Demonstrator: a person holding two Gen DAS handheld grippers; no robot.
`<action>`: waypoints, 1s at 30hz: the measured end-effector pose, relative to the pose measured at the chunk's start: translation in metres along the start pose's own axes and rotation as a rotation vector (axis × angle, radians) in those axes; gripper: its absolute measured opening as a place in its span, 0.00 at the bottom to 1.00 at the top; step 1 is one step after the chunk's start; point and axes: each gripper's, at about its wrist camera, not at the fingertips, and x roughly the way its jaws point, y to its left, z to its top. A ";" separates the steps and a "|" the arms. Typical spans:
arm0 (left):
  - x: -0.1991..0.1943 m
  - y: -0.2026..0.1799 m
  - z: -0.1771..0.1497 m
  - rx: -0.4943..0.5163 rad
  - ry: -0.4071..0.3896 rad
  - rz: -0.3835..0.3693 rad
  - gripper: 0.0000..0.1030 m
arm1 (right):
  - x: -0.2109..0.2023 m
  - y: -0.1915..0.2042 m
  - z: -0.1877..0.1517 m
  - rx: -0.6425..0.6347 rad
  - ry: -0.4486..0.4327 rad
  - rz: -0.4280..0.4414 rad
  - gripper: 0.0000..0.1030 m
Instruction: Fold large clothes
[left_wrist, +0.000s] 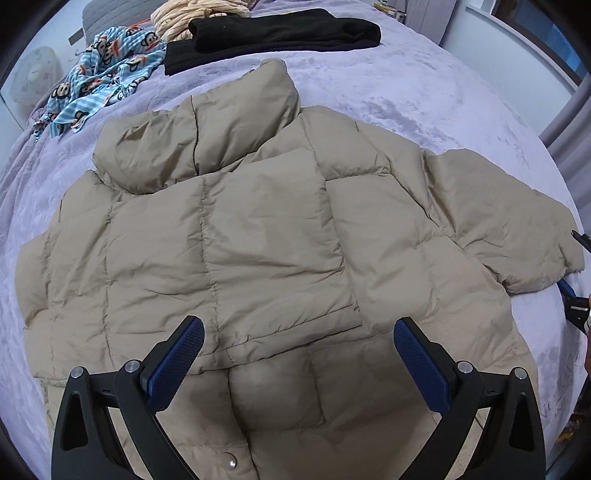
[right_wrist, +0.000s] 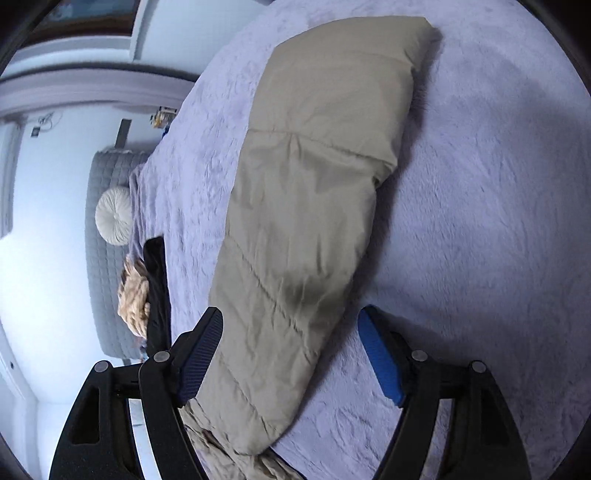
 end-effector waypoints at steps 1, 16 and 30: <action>-0.001 0.000 0.001 -0.003 -0.003 0.002 1.00 | 0.004 -0.001 0.004 0.030 -0.005 0.020 0.76; -0.019 0.069 0.004 -0.120 -0.051 0.082 1.00 | 0.041 0.077 -0.004 -0.046 0.110 0.262 0.09; -0.037 0.194 -0.028 -0.273 -0.072 0.198 1.00 | 0.123 0.282 -0.295 -1.093 0.443 0.200 0.09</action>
